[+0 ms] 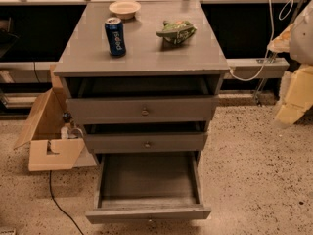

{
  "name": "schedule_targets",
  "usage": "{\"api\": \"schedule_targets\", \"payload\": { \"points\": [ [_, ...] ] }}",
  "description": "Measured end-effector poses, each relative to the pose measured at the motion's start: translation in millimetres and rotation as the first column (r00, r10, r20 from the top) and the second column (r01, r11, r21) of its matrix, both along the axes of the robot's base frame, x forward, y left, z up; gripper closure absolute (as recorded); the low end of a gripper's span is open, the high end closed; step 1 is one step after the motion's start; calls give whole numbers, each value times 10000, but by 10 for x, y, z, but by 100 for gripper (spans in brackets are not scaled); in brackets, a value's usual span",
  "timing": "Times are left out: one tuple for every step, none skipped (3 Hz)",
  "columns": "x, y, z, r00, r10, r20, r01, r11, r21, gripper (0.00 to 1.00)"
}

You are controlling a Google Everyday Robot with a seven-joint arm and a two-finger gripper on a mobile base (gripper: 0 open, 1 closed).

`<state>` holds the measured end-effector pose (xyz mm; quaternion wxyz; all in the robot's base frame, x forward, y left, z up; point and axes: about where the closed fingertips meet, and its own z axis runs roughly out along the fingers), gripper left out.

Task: Place pepsi can into bottom drawer

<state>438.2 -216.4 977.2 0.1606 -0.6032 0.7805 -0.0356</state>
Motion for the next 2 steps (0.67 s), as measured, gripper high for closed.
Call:
{"api": "schedule_targets", "payload": {
  "points": [
    [0, 0, 0, 10000, 0, 0, 0, 10000, 0, 0],
    [179, 82, -73, 9997, 136, 222, -150, 9977, 654, 0]
  ]
}}
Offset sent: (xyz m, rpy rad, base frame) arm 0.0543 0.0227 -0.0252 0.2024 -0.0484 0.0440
